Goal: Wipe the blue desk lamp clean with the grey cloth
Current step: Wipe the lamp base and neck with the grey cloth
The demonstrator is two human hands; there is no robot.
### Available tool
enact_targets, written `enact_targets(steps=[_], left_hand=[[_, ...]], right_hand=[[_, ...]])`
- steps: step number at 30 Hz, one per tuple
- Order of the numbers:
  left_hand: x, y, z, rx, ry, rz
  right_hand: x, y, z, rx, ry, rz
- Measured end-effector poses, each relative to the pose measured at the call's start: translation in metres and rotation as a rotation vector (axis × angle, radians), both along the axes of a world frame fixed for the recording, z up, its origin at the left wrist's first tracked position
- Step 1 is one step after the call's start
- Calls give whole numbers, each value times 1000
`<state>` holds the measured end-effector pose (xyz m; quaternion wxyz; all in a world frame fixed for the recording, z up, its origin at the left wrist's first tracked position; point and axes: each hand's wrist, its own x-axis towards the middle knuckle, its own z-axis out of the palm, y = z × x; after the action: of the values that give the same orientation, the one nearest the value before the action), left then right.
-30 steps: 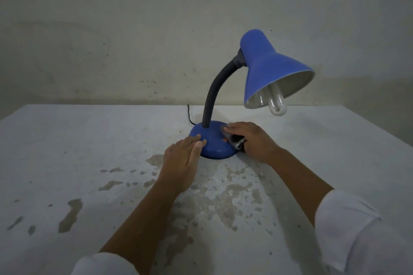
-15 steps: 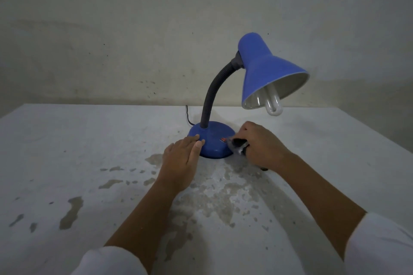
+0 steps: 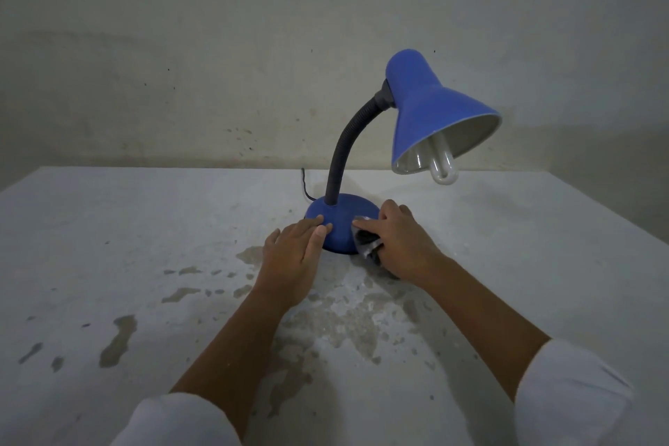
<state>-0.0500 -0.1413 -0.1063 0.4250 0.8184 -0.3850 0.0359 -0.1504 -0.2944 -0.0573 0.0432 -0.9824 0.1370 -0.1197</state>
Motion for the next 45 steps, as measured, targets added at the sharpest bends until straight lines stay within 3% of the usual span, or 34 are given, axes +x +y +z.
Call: enact_targets(steps=[8,12,18,28,31,34,39,45], left_hand=[[-3,0,3,52,9,1],[-1,-1,1,0,-4,-4],[0,-1,1,-1,4,3],[-3,1,4,17,19,-4],[-2,1,3,19,10,0],[-3,1,4,34,6,11],[-4,2,6,52,19,-4],[-4,2,6,59,11,2]], right_hand=[[-12,-2,20,-37,64,-117],[-2,1,25,-24,-47,-15],[18,9,13,-142,103,-25],[1,4,23,-208,96,-59],[8,8,28,-214,14,5],[17,9,21,-327,90,76],[8,-7,16,-278,90,72],[6,-13,27,-376,71,126]])
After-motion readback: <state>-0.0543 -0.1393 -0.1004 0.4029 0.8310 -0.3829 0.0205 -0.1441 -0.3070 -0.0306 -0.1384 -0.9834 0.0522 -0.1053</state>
